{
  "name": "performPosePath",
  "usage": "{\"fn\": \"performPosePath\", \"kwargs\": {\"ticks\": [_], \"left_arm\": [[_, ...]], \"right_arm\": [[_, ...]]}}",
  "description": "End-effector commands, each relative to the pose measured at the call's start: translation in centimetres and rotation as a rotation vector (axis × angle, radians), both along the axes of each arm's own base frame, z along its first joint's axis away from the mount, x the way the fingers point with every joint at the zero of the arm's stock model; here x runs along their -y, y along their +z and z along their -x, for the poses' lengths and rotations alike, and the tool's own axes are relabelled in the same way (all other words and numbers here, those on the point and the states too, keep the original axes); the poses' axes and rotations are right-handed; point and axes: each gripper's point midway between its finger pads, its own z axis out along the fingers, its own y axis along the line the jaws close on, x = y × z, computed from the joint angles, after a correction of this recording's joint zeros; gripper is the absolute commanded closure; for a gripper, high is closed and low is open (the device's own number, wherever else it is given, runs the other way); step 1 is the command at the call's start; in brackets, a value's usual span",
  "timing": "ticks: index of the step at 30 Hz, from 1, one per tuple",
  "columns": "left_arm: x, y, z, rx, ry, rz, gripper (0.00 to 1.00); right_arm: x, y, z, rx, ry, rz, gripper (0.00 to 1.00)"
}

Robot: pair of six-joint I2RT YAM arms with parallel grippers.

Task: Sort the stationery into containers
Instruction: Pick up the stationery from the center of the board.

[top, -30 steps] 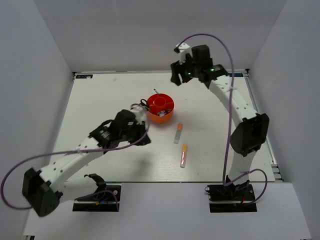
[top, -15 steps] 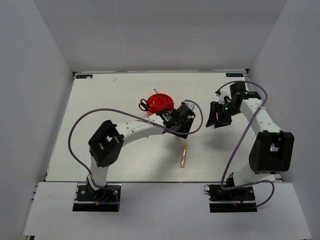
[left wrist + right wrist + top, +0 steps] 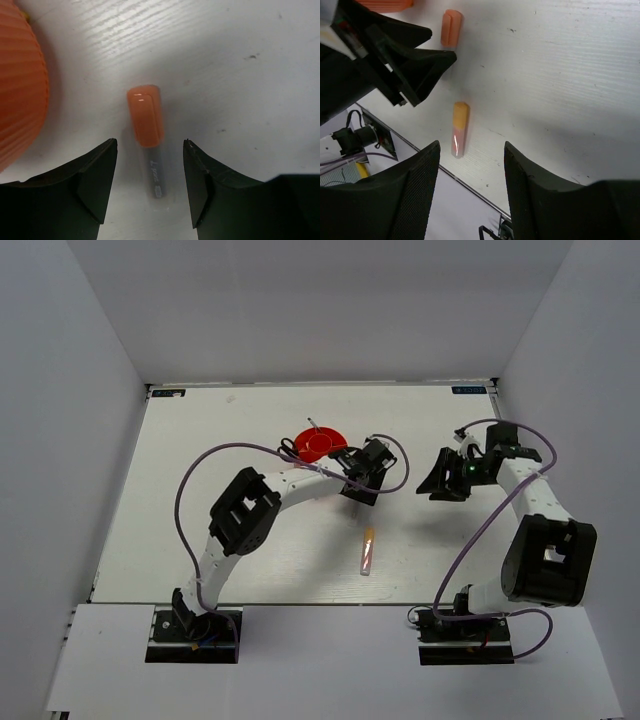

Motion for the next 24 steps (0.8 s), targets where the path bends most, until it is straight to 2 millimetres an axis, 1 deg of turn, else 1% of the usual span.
{"fn": "performPosePath", "kwargs": {"ticks": [1,2,4,5,8,11,12,13,14,15,17,18,19,20,21,22,23,24], "left_arm": [[0.9,1.8,-1.5,0.053,0.015,0.032,0.35],[0.9,0.9,-1.6,0.048,0.024,0.016,0.36],[0.9,0.6,-2.0,0.054,0.035,0.012,0.37],[0.8,-0.3,-2.0,0.044,0.05,0.003,0.39],[0.7,-1.3,-1.9,0.032,0.069,-0.003,0.41],[0.3,-2.4,-1.2,0.016,0.072,-0.024,0.51],[0.1,-2.7,-1.0,0.02,0.072,-0.036,0.58],[0.2,-2.8,-0.8,0.021,0.068,-0.04,0.63],[-0.2,-3.0,-0.6,0.017,0.071,-0.057,0.68],[-0.3,-3.2,-0.2,0.017,0.064,-0.068,0.78],[-0.4,-3.2,0.3,0.01,0.055,-0.076,0.87],[-0.1,-2.0,0.5,0.022,0.047,-0.057,0.94],[0.3,-1.3,0.6,0.03,0.037,-0.039,0.97],[0.6,-0.7,0.7,0.042,0.024,-0.03,0.99],[1.3,2.0,0.7,0.074,0.009,0.015,1.0],[1.9,3.2,0.8,0.085,-0.005,0.041,1.0],[2.3,5.5,0.7,0.114,-0.013,0.079,1.0],[2.5,7.8,0.5,0.139,-0.018,0.118,1.0]], "right_arm": [[-0.3,1.7,-1.1,0.069,-0.004,-0.071,0.43],[-0.2,1.5,-1.0,0.071,-0.009,-0.076,0.43],[-0.3,1.7,-1.1,0.074,-0.009,-0.095,0.43],[-0.3,1.8,-1.0,0.072,-0.007,-0.101,0.43],[-0.1,1.9,-0.9,0.069,-0.015,-0.117,0.43],[0.1,2.1,-0.9,0.071,-0.027,-0.134,0.43],[0.2,2.0,-0.9,0.067,-0.029,-0.137,0.43],[0.4,1.9,-0.9,0.066,-0.034,-0.138,0.44],[0.3,2.1,-0.9,0.07,-0.032,-0.148,0.44],[0.3,2.1,-0.9,0.072,-0.032,-0.149,0.44],[0.4,2.1,-0.8,0.074,-0.03,-0.156,0.44],[0.4,2.2,-0.8,0.077,-0.03,-0.158,0.44],[0.4,2.1,-0.7,0.079,-0.027,-0.157,0.44],[0.4,2.2,-0.7,0.084,-0.024,-0.159,0.4],[0.4,2.3,-0.6,0.089,-0.017,-0.16,0.35],[0.3,2.3,-0.5,0.103,0.0,-0.158,0.26],[0.3,2.2,-0.4,0.098,0.004,-0.157,0.26],[0.3,2.3,-0.4,0.105,0.011,-0.164,0.28]]}}
